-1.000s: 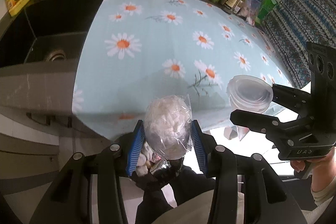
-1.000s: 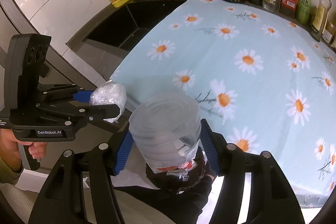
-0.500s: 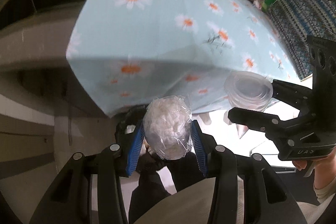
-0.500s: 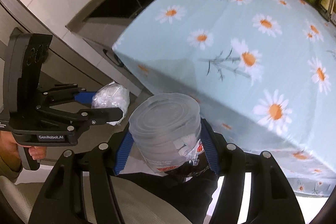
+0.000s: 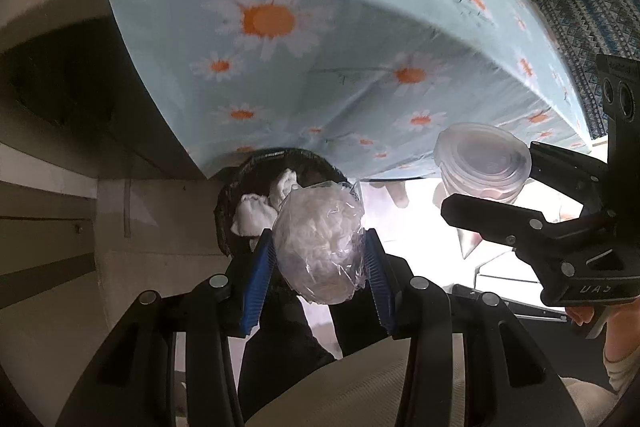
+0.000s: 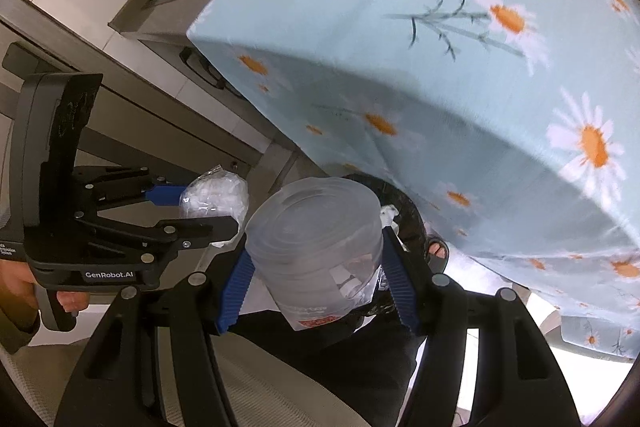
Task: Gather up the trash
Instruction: 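Carry the clear cup and wrapped ball down over the trash bin, then open both tools to drop the items into the bin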
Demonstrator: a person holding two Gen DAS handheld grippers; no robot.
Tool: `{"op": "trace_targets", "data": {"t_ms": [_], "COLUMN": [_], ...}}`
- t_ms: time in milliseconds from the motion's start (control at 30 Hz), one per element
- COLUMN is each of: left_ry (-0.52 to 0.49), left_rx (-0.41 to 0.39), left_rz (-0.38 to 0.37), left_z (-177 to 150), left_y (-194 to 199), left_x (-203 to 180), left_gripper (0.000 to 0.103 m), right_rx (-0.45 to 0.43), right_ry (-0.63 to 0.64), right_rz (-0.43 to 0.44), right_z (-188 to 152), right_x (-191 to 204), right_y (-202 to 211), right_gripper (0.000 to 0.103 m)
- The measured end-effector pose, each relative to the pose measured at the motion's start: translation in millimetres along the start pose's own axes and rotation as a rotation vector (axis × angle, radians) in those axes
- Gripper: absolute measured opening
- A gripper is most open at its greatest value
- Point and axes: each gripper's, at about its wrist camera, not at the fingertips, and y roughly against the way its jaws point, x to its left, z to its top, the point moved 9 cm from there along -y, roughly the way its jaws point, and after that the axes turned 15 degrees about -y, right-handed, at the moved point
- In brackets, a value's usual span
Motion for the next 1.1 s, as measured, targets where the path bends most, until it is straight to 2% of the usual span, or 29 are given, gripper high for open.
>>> {"op": "trace_targets", "data": {"t_ms": [667, 700, 733, 800, 867, 1100], "left_ry": [0.008, 0.017, 0.028, 0.035, 0.039, 0.048], "left_rx": [0.054, 0.06, 0.061, 0.062, 0.07, 0.058], "left_rz": [-0.013, -0.016, -0.019, -0.019, -0.016, -0.017], "left_z": [1.0, 0.5, 0.6, 0.4, 0.4, 3.7], "left_y": [-18.7, -19.6, -20.4, -20.8, -21.4, -17.4], "left_x": [1.2, 2.7, 3.8, 6.0, 7.8, 12.0], "left_gripper": [0.046, 0.047, 0.052, 0.053, 0.056, 0.057], "right_rx": [0.034, 0.039, 0.039, 0.038, 0.036, 0.02], "right_ry": [-0.078, -0.083, -0.092, -0.101, -0.109, -0.112], "right_rz": [0.021, 0.024, 0.027, 0.028, 0.025, 0.017], "right_z": [-0.9, 0.6, 1.4, 2.8, 4.0, 7.2], "right_x": [-15.2, -16.5, -17.4, -18.6, -19.1, -16.3], "right_y": [-13.4, -13.5, -13.3, -12.8, -12.4, -5.9], "right_gripper": [0.062, 0.065, 0.068, 0.069, 0.074, 0.074]}}
